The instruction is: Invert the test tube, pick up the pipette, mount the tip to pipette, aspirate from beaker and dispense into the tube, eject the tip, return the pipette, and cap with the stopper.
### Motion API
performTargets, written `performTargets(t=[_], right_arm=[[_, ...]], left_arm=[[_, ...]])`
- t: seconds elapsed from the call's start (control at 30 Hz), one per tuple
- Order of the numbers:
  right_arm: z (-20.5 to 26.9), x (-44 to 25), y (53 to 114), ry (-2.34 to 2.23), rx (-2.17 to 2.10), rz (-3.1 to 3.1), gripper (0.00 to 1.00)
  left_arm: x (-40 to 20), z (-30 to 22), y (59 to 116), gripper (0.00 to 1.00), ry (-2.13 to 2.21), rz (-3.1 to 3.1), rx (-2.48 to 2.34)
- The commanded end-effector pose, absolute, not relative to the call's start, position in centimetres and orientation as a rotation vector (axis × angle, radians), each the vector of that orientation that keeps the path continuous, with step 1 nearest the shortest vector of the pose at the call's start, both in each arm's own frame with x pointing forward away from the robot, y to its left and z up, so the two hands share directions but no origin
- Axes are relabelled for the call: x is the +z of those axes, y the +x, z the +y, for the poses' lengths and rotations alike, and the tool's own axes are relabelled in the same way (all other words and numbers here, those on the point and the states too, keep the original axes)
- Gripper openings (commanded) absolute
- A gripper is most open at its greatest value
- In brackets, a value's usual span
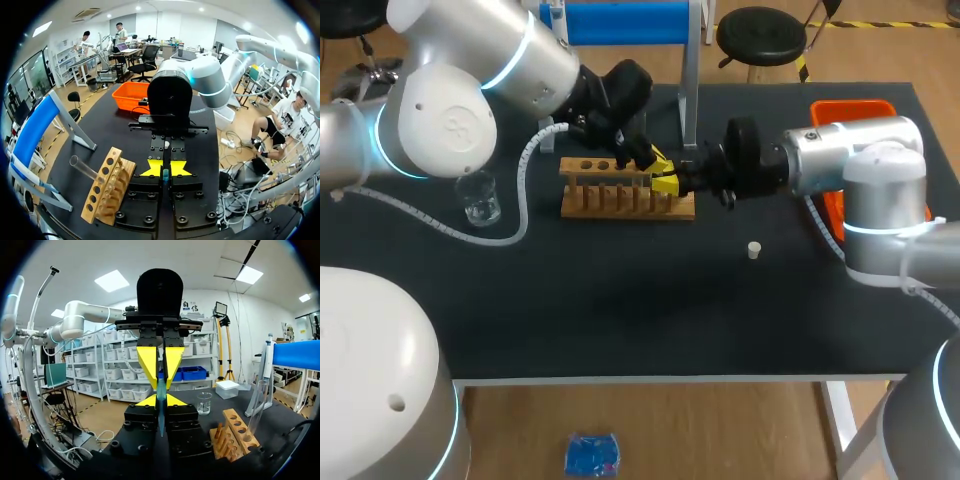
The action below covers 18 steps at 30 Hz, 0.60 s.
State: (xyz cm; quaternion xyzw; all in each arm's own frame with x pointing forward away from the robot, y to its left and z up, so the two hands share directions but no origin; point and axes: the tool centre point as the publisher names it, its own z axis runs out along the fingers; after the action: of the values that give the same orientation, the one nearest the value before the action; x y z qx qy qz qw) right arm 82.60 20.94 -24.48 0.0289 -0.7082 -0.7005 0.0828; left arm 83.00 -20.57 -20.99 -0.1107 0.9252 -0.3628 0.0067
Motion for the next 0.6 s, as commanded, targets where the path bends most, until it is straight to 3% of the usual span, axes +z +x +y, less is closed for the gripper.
performTargets(t=[0.03, 0.13, 0.17, 0.2, 0.6], right_arm=[[20.9, -24.5, 82.6, 0.086, -2.091, -2.116, 0.00], [20.9, -24.5, 82.6, 0.087, -2.091, -2.118, 0.00], [20.9, -24.5, 82.6, 0.089, -2.090, -2.119, 0.00], [20.9, -24.5, 82.6, 0.089, -2.090, -2.121, 0.00], [18.0, -24.2, 83.9, 0.059, -2.100, -2.147, 0.00]], left_arm=[[-21.0, -20.6, 83.1, 0.00, -0.348, 2.897, -1.131], [-21.0, -20.6, 83.1, 0.00, -0.348, 2.897, -1.131], [-21.0, -20.6, 83.1, 0.25, -0.348, 2.897, -1.131], [-21.0, -20.6, 83.1, 1.00, -0.348, 2.897, -1.131], [-21.0, -20.6, 83.1, 1.00, -0.348, 2.897, -1.131]])
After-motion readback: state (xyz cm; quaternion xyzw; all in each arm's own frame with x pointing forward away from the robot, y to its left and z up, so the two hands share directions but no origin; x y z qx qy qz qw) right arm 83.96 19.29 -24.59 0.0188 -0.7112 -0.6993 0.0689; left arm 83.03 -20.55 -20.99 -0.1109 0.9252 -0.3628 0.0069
